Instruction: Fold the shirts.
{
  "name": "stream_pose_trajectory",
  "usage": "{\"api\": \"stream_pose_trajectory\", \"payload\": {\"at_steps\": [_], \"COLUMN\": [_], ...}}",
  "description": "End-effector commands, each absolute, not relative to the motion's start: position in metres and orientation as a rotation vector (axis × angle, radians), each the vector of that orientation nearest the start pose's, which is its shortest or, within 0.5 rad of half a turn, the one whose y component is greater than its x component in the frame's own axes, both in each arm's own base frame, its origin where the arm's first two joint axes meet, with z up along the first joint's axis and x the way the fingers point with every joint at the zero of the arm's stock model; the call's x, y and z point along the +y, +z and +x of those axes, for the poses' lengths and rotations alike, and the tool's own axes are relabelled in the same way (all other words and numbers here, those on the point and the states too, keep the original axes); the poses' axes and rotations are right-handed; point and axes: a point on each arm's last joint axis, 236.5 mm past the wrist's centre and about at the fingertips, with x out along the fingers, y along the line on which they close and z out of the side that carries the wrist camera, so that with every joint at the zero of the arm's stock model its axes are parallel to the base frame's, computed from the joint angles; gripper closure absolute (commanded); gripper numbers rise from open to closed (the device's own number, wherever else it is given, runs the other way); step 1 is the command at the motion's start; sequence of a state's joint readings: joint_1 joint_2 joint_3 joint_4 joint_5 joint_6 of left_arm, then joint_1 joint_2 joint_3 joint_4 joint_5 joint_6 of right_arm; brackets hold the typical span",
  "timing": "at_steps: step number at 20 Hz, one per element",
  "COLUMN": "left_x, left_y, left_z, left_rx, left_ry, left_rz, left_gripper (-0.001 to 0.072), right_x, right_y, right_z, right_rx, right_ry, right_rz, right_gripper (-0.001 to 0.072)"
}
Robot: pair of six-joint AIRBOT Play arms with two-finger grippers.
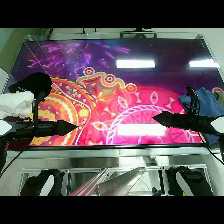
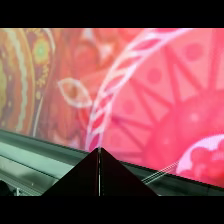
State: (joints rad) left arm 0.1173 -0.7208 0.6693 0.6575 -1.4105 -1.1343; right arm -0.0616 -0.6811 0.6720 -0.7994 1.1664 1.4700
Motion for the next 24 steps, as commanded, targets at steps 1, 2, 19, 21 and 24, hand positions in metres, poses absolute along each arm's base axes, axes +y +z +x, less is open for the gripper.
{"api": "stream_pose_trajectory", "payload": {"at_steps": [1, 2, 19, 21, 24], "left_x": [-0.160, -0.160, 0.139, 0.172, 0.197], "left_y": [0.082, 0.082, 0.114, 0.086, 0.025], "left_z": [0.219, 0.219, 0.450, 0.487, 0.532], "left_rx": [1.122, 1.122, 0.798, 0.806, 0.851], "left_ry": [-0.780, -0.780, -0.013, 0.010, 0.015], "left_rz": [-0.480, -0.480, -0.300, -0.302, -0.332], "left_gripper": [0.0690, 0.0690, -0.0013, -0.0013, -0.0013], "right_x": [0.136, 0.136, 0.136, 0.136, 0.136], "right_y": [0.077, 0.077, 0.077, 0.077, 0.077], "right_z": [0.260, 0.260, 0.260, 0.260, 0.260], "right_rx": [1.063, 1.063, 1.063, 1.063, 1.063], "right_ry": [0.446, 0.446, 0.446, 0.446, 0.446], "right_rz": [0.626, 0.626, 0.626, 0.626, 0.626], "right_gripper": [0.0694, 0.0695, 0.0695, 0.0694, 0.0694]}}
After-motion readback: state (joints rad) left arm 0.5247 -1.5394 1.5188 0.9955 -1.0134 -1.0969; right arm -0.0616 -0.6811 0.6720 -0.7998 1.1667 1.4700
